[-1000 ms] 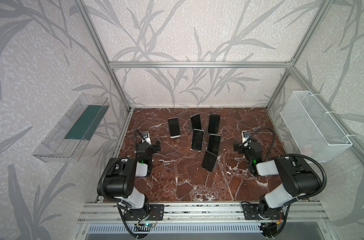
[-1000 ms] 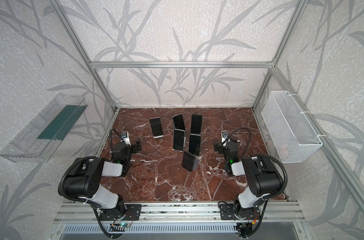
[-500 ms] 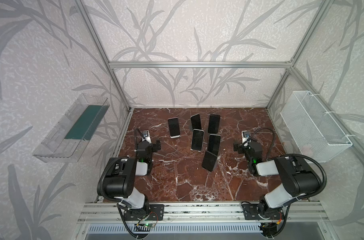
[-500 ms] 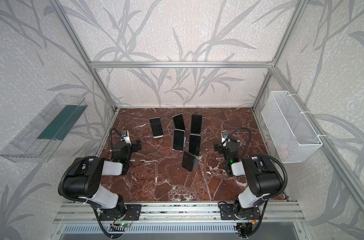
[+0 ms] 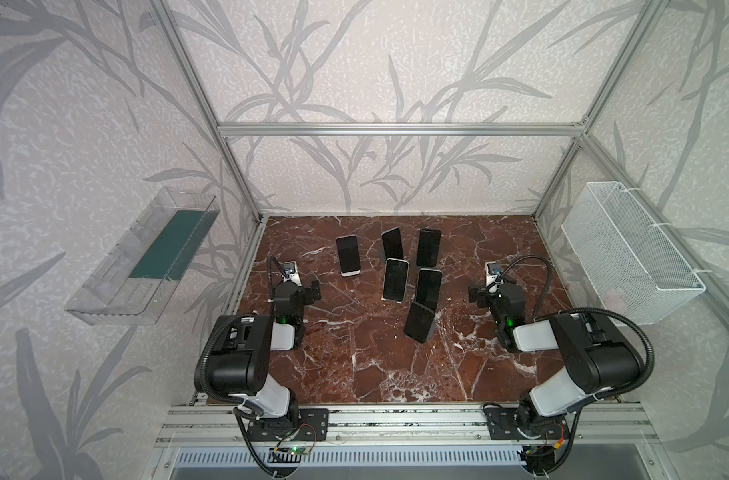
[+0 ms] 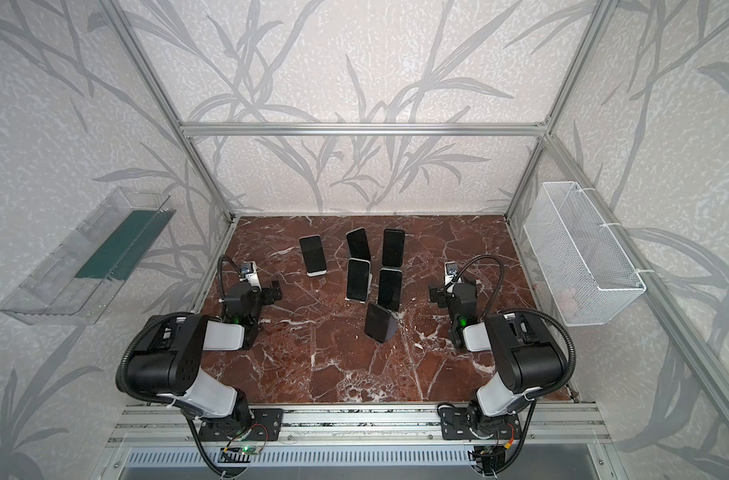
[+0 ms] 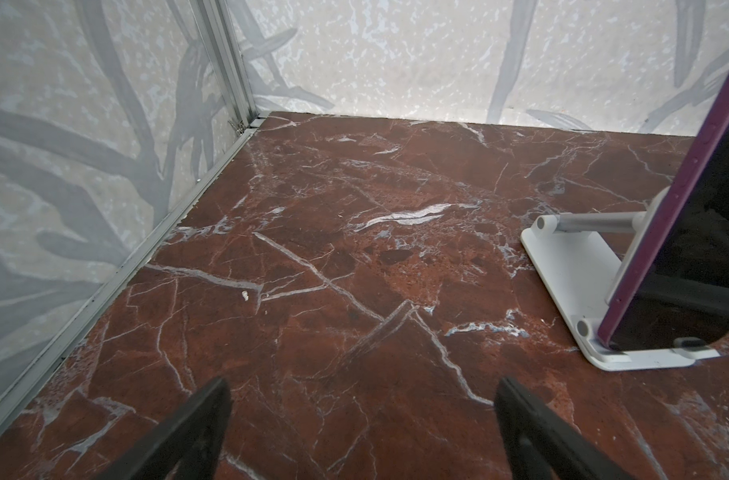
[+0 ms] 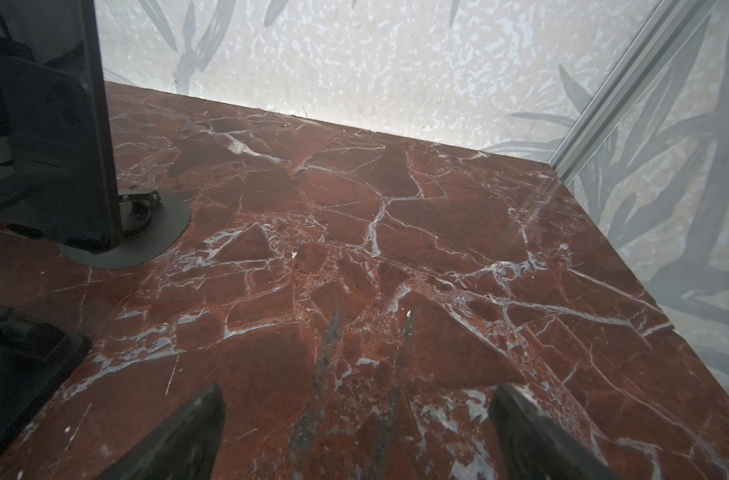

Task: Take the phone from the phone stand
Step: 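Raise both arms and move them forward toward the standing phones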

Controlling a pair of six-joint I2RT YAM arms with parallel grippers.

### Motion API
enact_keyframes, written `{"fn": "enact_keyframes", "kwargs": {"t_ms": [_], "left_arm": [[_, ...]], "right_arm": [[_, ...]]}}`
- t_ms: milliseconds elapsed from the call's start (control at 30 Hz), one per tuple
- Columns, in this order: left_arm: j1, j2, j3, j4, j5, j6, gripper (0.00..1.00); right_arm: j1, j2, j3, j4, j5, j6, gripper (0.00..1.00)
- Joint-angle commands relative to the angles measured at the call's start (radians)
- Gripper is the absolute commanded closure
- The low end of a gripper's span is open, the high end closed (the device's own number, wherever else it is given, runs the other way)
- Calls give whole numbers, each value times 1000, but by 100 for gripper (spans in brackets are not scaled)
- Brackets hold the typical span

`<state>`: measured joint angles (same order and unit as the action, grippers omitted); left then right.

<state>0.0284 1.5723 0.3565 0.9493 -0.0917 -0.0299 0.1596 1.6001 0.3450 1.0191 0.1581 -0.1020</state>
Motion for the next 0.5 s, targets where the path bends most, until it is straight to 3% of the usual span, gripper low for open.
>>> {"fn": "enact_keyframes", "kwargs": {"t_ms": [0,133,267,367,467], "left_arm": [[5,-2,20,2,5,-4,1],[3,-70,22,-56,18,2,1],[3,-222,97,-304,47,7,1],[3,-320,169,-439,59,-58,1],[4,-386,319,-677,-38,-281,1]], "right_arm": [[-3,-5,11,12,19,6,1],[1,-11,12,3,20,0,1],[2,-42,19,-28,22,-2,1],[26,-160,123,-320,61,-16,1],[34,-281,247,-552,4,4,1]]}}
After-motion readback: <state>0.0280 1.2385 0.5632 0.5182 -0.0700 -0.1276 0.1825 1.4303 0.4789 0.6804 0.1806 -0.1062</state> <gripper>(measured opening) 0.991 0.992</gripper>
